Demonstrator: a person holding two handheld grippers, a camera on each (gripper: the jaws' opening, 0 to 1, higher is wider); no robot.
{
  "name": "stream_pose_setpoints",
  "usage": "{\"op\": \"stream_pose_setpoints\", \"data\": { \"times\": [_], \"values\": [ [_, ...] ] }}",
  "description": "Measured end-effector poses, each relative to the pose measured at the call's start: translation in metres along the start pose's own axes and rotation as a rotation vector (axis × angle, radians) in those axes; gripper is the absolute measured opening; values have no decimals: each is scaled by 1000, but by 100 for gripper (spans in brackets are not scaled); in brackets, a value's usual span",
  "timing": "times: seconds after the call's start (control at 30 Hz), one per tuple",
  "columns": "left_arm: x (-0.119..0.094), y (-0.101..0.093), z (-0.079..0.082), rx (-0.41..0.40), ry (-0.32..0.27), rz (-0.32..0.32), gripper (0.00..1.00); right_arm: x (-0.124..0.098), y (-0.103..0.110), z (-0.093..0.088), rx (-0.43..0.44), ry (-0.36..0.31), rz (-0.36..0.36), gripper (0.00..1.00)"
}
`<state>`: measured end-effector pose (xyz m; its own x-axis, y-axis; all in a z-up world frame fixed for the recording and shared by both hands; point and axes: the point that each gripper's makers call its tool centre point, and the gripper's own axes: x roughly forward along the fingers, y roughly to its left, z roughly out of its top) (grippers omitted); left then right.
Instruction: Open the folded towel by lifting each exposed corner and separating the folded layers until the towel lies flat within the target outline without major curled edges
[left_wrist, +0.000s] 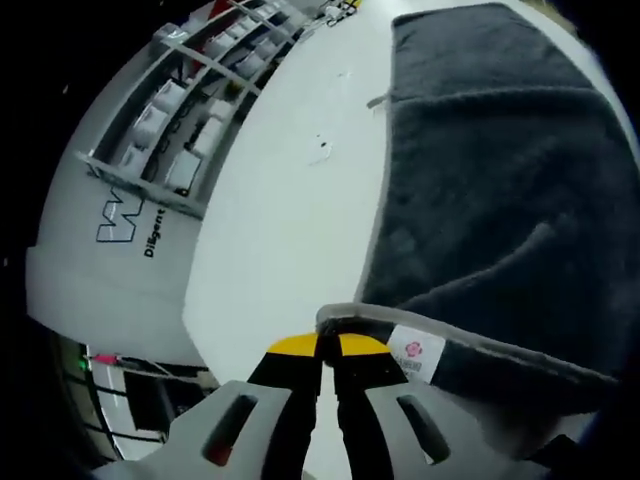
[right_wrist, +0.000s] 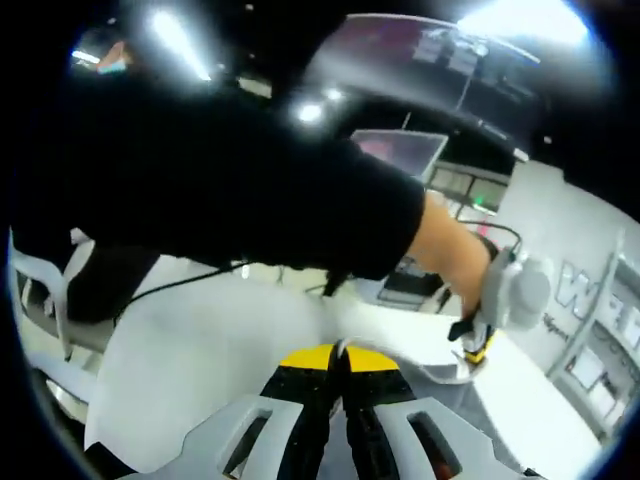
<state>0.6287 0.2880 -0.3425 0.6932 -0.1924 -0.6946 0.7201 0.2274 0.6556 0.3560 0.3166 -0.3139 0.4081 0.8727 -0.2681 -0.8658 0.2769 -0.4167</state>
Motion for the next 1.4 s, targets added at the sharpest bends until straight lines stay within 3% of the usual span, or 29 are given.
{"op": "stream_pose_setpoints", "data": {
  "times": [0.13, 0.23, 0.53, 0.87, 1.2, 1.4],
  "values": [
    [2, 10, -13, 5, 13, -5, 4, 16, 8, -1, 25, -11, 42, 0],
    [5, 12, -19, 1, 22, -10, 4, 20, 16, -4, -6, -9, 59, 0],
    [12, 6, -24, -20, 39, -22, 5, 31, 27, -12, -31, 16, 84, 0],
    [17, 6, -46, -28, 109, 10, 11, 36, 42, -21, -40, 29, 108, 0],
    [5, 1, -59, -67, 153, 22, 12, 41, 56, -29, -64, 38, 135, 0],
    [0, -3, -60, -110, 183, 44, 25, 44, 60, -32, -85, 44, 146, 3]
  ]
}}
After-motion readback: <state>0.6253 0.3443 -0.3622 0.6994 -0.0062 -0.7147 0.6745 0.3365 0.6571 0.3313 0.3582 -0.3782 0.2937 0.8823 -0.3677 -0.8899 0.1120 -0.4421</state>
